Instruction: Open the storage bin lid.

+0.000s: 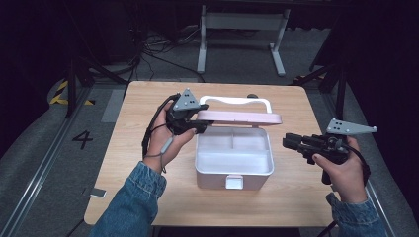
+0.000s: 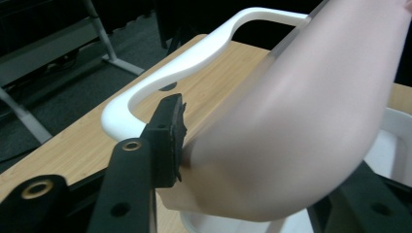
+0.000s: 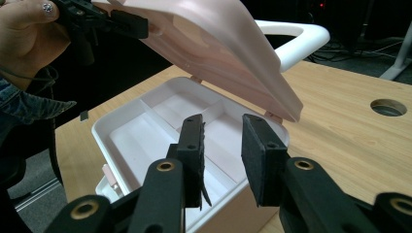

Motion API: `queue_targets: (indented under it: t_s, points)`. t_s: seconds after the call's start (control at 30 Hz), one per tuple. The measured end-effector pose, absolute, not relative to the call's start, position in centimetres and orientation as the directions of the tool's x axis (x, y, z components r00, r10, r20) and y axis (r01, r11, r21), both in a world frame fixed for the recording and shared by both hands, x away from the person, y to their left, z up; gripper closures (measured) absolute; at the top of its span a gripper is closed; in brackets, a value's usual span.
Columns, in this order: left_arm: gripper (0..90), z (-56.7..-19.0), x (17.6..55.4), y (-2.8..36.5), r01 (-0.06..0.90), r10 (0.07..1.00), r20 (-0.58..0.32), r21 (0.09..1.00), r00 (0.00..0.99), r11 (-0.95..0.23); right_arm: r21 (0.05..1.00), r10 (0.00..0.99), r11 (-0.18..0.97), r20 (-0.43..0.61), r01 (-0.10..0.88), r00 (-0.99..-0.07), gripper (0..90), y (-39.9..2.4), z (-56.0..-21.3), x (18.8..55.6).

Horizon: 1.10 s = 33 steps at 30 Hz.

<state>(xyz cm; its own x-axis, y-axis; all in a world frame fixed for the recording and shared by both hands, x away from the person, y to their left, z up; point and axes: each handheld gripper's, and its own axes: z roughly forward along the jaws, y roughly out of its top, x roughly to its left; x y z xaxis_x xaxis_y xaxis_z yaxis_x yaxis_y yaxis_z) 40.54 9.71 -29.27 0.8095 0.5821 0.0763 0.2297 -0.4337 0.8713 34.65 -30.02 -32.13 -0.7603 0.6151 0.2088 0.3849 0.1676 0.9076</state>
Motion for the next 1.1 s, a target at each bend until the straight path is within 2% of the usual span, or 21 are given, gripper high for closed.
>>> queue_targets:
  t_s: [0.23, 0.97, 1.1]
  points:
    - [60.4, -28.7, 41.9, 9.4, 0.256, 0.599, 0.061, 0.866, 0.798, -0.429, 0.903, 0.616, 0.170, 0.214, 0.394, -0.758, 71.5, -30.2, -32.4, 35.0]
    - [55.9, -28.6, 45.8, 8.4, 0.283, 0.653, 0.077, 0.859, 0.754, -0.427, 0.906, 0.629, 0.153, 0.219, 0.395, -0.746, 69.3, -31.4, -32.4, 35.5]
    - [55.6, -28.7, 46.4, 8.5, 0.298, 0.655, 0.051, 0.862, 0.754, -0.410, 0.899, 0.641, 0.168, 0.211, 0.404, -0.738, 64.0, -31.5, -32.6, 35.8]
